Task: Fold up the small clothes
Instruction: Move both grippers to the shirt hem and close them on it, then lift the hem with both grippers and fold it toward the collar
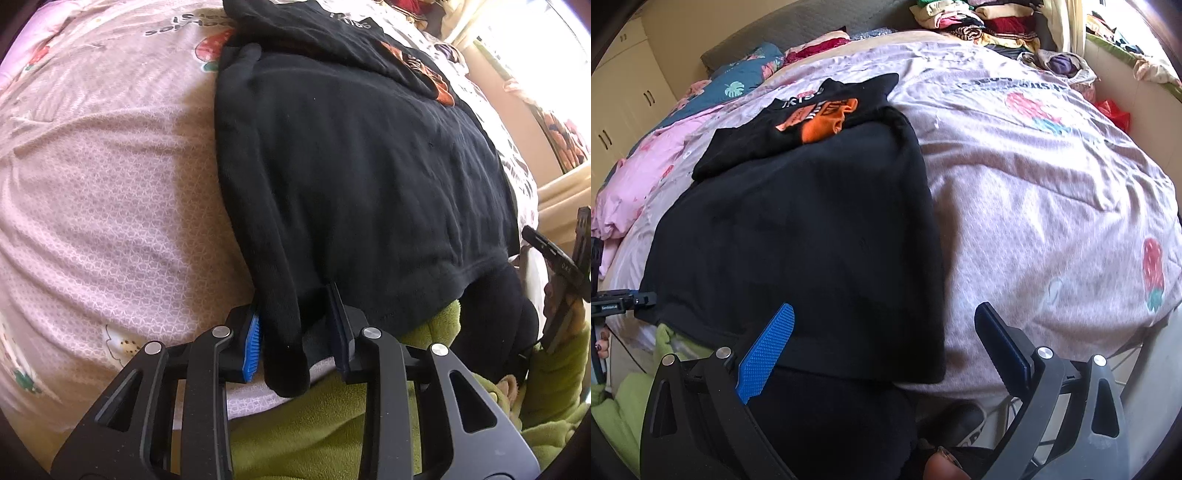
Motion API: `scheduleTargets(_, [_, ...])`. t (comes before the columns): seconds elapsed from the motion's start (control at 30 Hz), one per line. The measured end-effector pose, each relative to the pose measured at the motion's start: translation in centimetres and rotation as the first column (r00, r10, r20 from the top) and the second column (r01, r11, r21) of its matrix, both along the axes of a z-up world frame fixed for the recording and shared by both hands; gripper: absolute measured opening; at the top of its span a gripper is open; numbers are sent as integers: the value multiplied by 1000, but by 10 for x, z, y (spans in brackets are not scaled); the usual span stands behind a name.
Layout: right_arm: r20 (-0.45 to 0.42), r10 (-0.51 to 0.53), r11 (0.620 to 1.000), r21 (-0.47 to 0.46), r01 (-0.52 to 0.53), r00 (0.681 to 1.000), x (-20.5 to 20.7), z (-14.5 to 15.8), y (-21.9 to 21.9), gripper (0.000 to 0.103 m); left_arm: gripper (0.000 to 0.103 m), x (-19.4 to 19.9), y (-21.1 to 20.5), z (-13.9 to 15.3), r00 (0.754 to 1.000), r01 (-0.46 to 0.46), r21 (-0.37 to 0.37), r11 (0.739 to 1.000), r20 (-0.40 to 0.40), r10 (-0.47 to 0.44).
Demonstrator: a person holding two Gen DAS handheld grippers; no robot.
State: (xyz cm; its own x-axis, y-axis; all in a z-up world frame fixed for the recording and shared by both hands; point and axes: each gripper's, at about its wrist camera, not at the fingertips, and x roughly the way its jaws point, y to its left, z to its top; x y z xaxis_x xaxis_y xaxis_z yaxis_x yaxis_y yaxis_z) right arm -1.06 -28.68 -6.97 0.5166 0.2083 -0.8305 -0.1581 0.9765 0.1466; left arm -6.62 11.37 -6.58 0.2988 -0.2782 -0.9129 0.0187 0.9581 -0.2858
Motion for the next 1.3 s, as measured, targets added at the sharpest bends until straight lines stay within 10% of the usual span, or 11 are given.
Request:
scheduleTargets(0.23, [-76, 5, 1000, 13, -4, 997, 0, -18, -7, 68, 23, -3, 6, -3, 1000, -10, -20, 1000, 1, 10])
scheduleTargets(0.5, [-80, 9, 1000, 8, -8, 997, -7, -17, -10, 10, 9, -3, 7, -2, 1000, -11, -9, 1000, 25, 11])
scheduleTargets(1.3, [271, -46, 989, 149, 5, 962, 3, 107, -10, 9, 2, 30, 37, 95, 933, -61, -114, 992, 345, 97])
